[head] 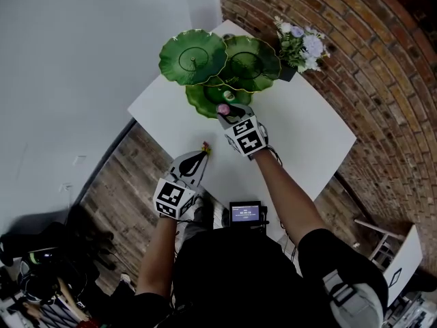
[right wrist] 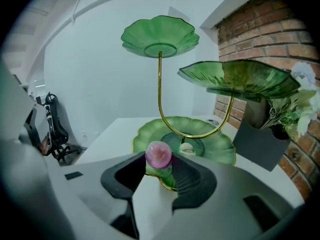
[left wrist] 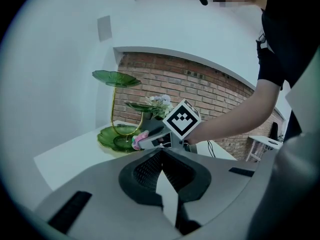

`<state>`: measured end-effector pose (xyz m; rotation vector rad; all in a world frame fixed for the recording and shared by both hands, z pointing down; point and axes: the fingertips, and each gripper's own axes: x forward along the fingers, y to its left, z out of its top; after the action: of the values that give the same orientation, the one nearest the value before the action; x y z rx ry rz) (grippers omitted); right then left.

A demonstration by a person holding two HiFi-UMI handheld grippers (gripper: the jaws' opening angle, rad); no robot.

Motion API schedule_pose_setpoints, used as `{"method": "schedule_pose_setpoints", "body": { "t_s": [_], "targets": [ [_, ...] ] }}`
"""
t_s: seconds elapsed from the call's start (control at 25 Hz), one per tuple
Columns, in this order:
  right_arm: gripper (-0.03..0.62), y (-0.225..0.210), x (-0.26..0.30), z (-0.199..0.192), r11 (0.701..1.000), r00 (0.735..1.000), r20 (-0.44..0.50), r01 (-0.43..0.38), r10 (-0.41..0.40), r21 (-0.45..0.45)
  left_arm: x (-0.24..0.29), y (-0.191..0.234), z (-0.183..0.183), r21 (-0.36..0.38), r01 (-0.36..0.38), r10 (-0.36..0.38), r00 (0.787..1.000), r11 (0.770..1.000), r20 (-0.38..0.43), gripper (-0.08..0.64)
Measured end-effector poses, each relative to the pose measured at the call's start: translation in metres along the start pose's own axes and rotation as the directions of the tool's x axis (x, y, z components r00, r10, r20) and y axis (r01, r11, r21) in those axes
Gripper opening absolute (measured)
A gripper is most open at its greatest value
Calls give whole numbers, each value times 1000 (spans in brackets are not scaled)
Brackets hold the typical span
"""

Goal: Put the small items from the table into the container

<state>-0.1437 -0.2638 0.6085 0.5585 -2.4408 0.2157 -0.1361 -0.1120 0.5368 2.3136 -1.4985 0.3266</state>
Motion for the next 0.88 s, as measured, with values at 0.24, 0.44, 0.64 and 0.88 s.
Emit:
{"method": "schedule_pose_setpoints", "body": {
  "t_s": [0.24, 0.44, 0.64, 0.88],
  "targets": [
    [173, 2, 1, -14, 1000, 999, -37, 0, 0, 7, -2, -1, -1, -5, -3, 3, 1000, 1000, 4, 9],
    [173, 2, 1, -14, 1000, 999, -49, -3, 4, 11, -6, 2, -1, -2, -18, 18, 1000, 1000, 11, 9],
    [173, 3, -5, -19, 1000, 997, -76, -7, 9, 22, -9, 1, -1, 0, -20, 20, 1000, 1000, 14, 9],
    [173, 2, -17, -19, 1000, 998, -70, 3, 0, 31, -13, -5, 3, 3, -17, 17, 1000, 1000, 22, 9]
  ]
}}
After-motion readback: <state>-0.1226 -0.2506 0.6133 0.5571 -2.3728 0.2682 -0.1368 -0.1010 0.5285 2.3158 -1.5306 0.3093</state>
